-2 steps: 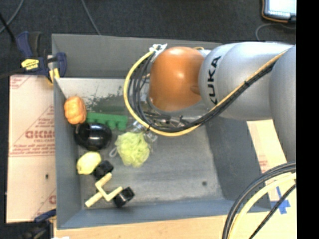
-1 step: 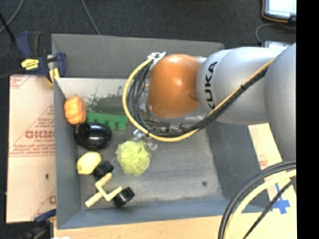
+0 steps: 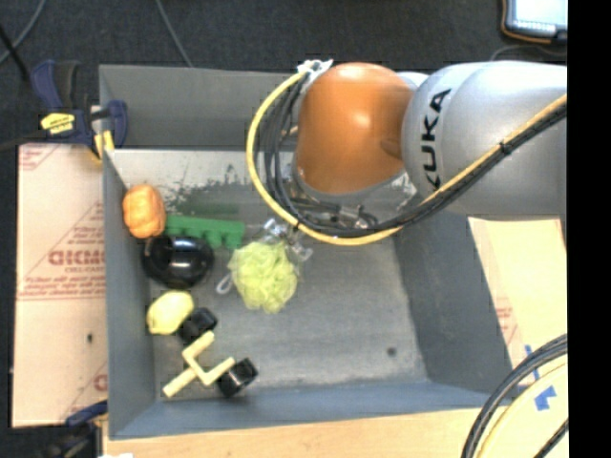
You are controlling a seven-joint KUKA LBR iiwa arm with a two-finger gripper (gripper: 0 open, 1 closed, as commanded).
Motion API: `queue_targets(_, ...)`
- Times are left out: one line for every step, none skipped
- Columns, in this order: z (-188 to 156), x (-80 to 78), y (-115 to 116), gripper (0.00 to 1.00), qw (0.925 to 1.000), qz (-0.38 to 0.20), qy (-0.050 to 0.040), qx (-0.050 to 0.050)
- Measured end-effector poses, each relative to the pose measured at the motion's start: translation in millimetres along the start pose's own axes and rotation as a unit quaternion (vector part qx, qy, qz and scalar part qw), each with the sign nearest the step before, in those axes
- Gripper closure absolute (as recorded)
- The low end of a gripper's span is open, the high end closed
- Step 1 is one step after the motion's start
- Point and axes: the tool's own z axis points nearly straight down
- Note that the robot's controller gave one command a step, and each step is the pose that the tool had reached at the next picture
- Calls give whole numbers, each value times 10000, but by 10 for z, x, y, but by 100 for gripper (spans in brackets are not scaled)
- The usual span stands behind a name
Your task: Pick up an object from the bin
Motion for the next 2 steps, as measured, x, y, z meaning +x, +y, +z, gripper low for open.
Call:
queue_targets(-610, -85, -30, 100, 10000, -45, 43, -33)
queue_targets(-447, -103, -40, 100, 10000, 10, -33, 14)
